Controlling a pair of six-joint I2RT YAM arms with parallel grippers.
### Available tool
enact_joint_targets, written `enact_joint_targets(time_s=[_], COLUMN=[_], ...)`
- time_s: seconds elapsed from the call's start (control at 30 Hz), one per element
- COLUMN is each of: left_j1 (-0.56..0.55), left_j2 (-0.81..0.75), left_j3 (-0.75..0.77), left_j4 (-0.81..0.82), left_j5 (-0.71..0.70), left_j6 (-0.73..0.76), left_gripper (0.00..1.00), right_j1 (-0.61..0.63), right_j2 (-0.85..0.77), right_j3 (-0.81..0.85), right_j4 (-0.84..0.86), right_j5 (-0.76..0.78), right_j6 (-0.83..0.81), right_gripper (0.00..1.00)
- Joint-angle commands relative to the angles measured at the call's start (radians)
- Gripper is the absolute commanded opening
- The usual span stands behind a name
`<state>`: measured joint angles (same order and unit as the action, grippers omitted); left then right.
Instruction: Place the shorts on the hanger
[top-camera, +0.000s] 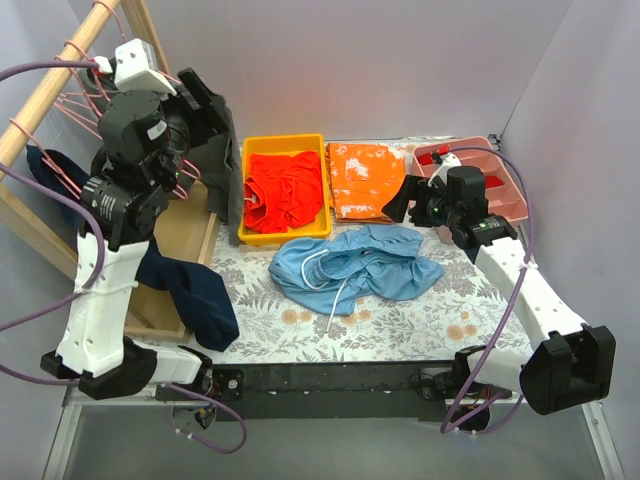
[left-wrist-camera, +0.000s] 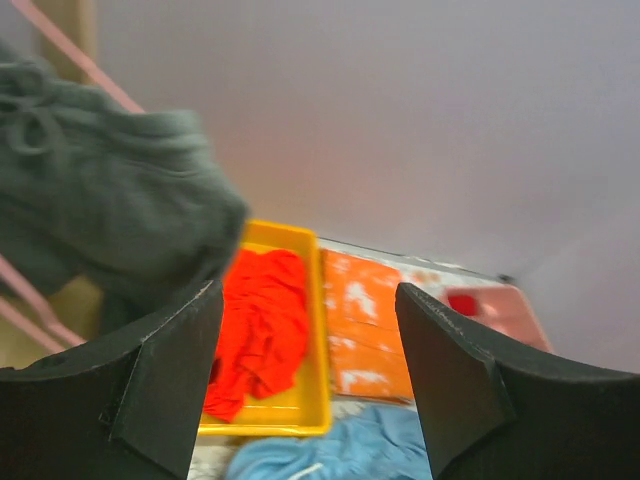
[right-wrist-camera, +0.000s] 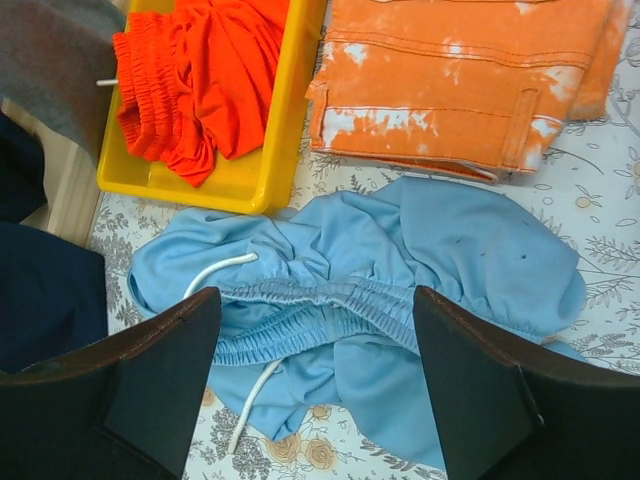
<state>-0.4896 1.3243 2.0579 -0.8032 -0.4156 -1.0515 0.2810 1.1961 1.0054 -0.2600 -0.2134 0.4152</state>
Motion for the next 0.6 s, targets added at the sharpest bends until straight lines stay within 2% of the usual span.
enact_joint_targets(time_s=[0.0,0.2,0.43,0.57], left_j1=[0.158,0.397,0.439,0.447], left_j2=[0.023,0.038,0.046,0.061], left_j3=[-0.005,-0.016,-0.059,-0.090], left_j4=[-0.097,-0.084,-0.054,-0.021], left_j5=[0.000,0.153,0.143,0.137], left_j6=[0.005,-0.061,-0.082,-0.100], left_gripper=[0.69,0.67,0.64,0.59], right_j1=[0.035,0.081,0.116,0.118], right_j2=[0.020,0.065,0.069,0.062], right_j3=[0.056,0.093,0.117,0.113], right_j4=[0.044,0.028,0.001,0.002], right_j5=[-0.024,-0.035,-0.026,-0.026], right_j6=[-0.019,-0.022,-0.035,-0.036], right_gripper=[0.85,0.84,0.84,0.84])
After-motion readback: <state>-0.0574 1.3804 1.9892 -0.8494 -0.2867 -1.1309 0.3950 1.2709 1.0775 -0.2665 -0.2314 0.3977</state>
